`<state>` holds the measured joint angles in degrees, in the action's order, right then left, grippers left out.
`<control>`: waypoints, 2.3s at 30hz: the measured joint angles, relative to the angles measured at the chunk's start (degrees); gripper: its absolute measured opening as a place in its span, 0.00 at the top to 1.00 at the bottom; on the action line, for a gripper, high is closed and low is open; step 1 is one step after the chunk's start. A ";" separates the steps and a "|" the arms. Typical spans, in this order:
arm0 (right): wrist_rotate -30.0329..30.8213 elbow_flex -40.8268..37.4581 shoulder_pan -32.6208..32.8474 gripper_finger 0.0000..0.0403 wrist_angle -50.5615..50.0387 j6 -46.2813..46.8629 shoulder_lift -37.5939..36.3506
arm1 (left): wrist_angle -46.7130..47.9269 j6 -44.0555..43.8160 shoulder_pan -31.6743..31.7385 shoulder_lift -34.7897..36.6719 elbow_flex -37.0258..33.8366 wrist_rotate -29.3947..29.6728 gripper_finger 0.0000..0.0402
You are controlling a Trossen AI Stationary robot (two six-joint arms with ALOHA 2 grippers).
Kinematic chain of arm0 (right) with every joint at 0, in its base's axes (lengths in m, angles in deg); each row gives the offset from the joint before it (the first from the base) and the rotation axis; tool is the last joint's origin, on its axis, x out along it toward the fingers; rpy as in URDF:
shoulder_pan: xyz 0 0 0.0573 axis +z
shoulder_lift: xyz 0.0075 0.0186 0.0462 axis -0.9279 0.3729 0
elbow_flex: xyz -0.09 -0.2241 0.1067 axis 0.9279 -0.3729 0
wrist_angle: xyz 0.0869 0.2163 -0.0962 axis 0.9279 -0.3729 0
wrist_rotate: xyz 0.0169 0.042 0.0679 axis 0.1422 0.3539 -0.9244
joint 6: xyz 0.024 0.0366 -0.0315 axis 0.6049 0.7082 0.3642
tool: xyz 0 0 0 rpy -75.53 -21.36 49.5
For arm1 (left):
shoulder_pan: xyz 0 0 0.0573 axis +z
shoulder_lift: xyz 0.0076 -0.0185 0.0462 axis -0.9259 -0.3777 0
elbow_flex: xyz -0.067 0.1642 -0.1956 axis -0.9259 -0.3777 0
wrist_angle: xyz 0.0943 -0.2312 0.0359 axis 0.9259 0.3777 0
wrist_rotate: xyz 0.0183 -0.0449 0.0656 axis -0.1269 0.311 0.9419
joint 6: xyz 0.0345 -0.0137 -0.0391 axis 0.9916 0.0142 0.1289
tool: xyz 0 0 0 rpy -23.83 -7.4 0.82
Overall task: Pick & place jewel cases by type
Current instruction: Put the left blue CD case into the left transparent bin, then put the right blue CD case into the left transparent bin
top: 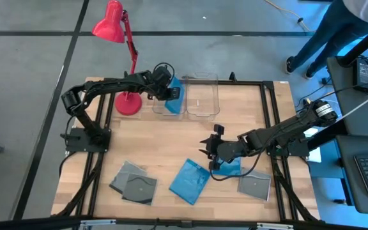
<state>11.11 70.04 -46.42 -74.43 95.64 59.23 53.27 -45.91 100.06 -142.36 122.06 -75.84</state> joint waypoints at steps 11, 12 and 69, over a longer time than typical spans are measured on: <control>-0.02 0.00 -0.02 0.62 -0.02 0.16 0.00 | 0.03 3.25 1.36 0.90 -0.02 -0.30 0.77; -0.02 0.00 -0.02 0.62 -0.02 0.16 0.00 | 0.04 3.25 1.57 1.22 -0.02 -0.28 0.77; -7.67 0.02 -0.57 0.62 -0.14 21.01 0.02 | 2.68 17.86 -45.87 12.33 -0.02 -3.09 0.76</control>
<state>3.44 70.07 -46.98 -74.57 116.64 59.25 55.96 -28.05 54.18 -130.03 122.04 -78.93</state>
